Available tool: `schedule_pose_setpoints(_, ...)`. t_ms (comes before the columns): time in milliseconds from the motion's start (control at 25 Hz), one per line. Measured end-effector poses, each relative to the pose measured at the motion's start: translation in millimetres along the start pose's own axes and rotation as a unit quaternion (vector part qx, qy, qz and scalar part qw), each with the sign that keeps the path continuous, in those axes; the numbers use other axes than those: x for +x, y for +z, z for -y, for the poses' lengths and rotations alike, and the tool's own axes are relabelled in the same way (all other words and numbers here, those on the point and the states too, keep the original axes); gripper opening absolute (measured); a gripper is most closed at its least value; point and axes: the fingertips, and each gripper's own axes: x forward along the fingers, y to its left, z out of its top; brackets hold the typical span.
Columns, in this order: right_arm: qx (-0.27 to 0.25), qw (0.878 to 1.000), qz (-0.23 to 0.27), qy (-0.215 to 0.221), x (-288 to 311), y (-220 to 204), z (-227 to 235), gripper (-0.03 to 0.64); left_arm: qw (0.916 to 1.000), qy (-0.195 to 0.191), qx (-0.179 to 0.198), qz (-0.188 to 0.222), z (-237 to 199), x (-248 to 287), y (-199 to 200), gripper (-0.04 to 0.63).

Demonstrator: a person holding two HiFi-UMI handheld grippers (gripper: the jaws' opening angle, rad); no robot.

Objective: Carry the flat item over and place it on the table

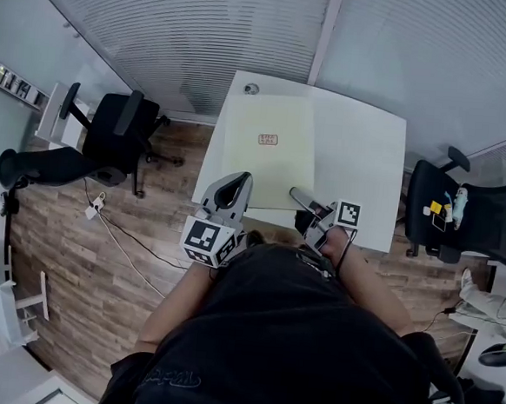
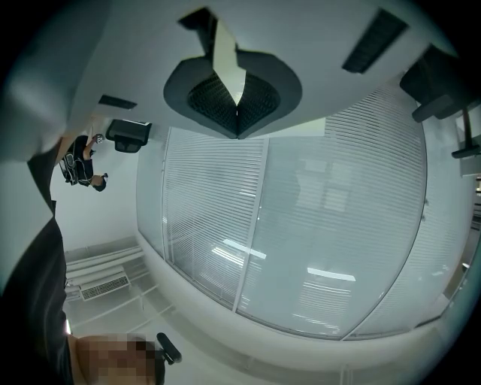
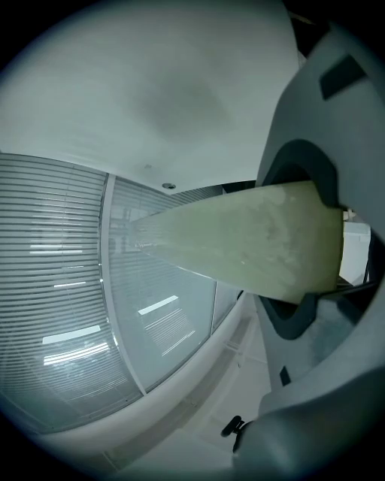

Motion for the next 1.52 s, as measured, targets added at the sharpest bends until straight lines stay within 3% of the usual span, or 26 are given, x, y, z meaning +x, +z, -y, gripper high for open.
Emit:
schedule_pose_setpoints(320, -0.001, 1.0, 0.02, -0.01, 49, -14, 0, 0.29, 0.9998, -0.014, -0.014, -0.003, -50, -27, -4, 0.015)
schedule_pose_setpoints(640, 0.0, 1.0, 0.013, -0.012, 61, -14, 2, 0.29, 0.9992, -0.032, -0.022, -0.014, -57, -16, -12, 0.015)
schedule_pose_setpoints(1000, 0.003, 1.0, -0.002, -0.029, 69, 1, 20, 0.29, 0.999, -0.025, -0.024, -0.029, -72, 5, -20, 0.015)
schedule_pose_setpoints(1520, 0.031, 0.997, -0.027, -0.061, 75, 30, 57, 0.29, 0.9957, -0.001, -0.061, -0.07, -91, 45, -53, 0.015)
